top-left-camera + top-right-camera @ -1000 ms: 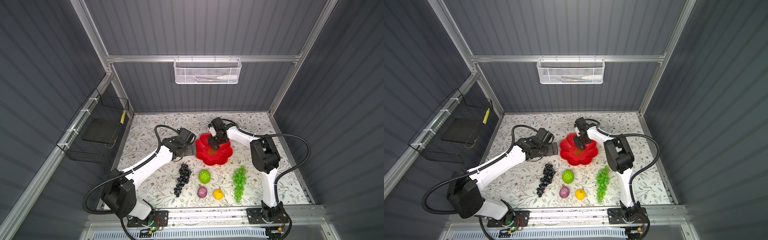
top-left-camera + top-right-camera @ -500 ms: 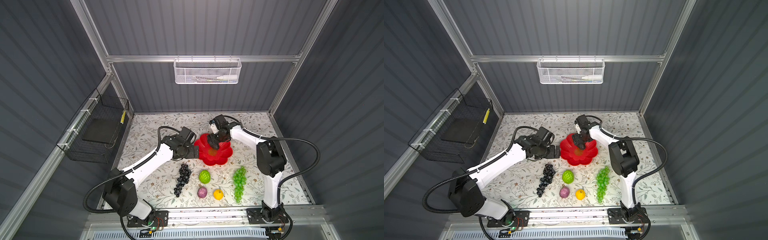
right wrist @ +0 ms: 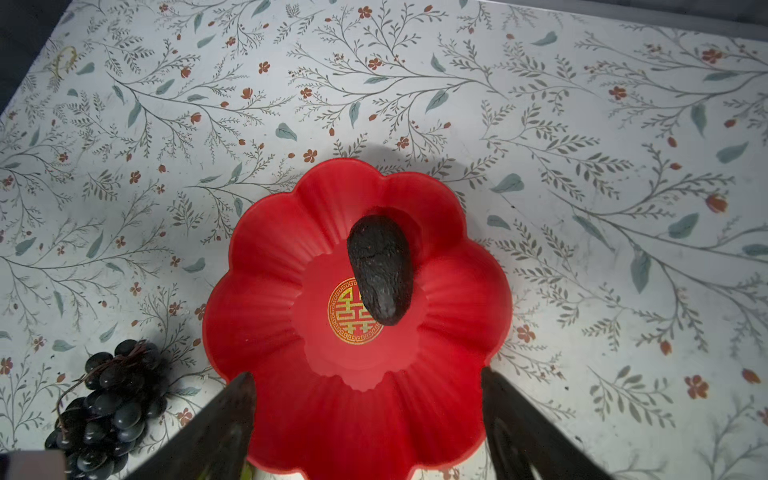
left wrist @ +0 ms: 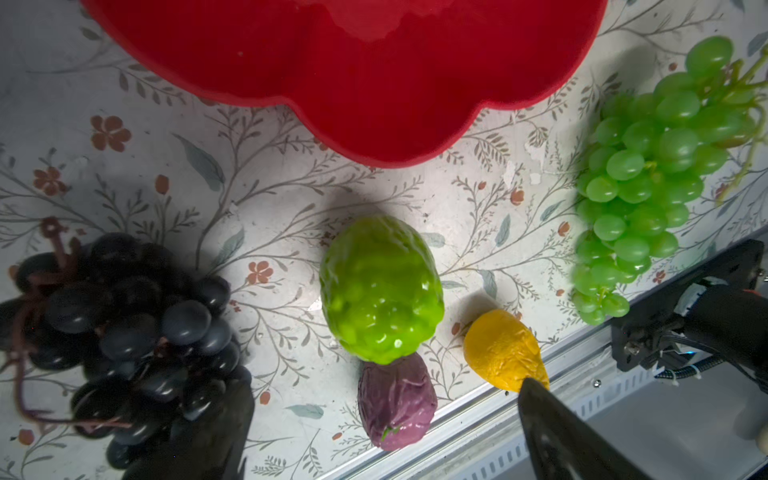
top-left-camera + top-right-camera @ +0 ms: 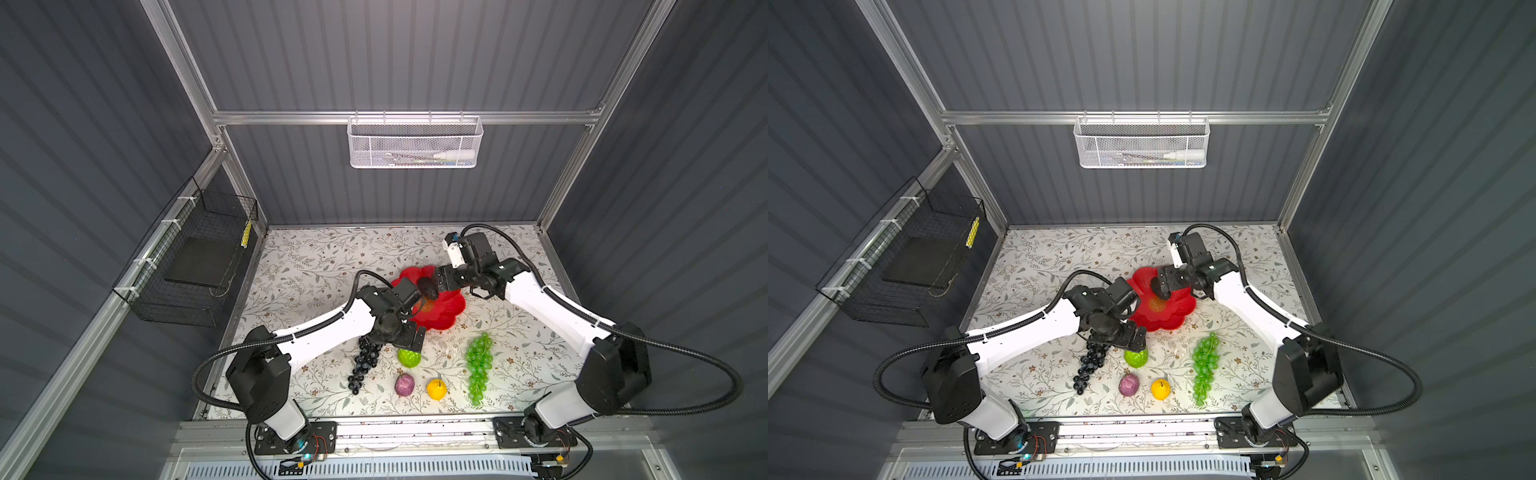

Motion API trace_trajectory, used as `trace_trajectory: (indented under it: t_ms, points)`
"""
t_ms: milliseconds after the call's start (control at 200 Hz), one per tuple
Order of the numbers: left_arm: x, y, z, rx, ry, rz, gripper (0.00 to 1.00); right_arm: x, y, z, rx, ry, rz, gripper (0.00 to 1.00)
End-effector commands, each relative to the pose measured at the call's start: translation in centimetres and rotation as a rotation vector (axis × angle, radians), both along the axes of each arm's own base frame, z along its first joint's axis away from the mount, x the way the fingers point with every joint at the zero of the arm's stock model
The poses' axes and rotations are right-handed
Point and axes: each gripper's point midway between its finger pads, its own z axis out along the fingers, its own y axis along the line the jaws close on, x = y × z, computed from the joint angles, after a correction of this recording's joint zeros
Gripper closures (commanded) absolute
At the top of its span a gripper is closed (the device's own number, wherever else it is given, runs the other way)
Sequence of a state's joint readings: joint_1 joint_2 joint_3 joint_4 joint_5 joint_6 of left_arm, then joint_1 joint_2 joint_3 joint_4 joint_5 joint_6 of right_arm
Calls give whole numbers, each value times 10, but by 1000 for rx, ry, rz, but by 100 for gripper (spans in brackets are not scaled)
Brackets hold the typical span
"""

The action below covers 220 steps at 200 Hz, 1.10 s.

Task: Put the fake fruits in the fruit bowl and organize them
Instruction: 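Grasp the green bumpy fruit with the left gripper while the right gripper withdraws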

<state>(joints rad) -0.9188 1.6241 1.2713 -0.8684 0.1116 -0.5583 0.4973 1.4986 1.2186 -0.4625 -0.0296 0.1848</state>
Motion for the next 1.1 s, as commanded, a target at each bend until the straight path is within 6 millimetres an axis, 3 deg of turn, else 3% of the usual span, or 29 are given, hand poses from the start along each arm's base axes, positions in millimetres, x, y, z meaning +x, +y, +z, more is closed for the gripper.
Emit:
trace_trajectory:
  t_ms: [0,480,880,991,1096]
  points:
    - [-8,-1,-13,78,39,-13,1,-3,-7,-3,54,-34,-62,14]
    - [-2,-18,-60,138,79,-40,10,-13,-24,-22,33,-26,-106,14]
    - [-9,-14,-73,144,104,-42,32,-16,-32,-30,33,-16,-127,14]
    - [-13,-11,-68,130,107,-45,47,-15,-36,-30,16,-25,-136,14]
    - [-14,-11,-56,99,94,-49,48,-14,-38,-27,16,-36,-138,14]
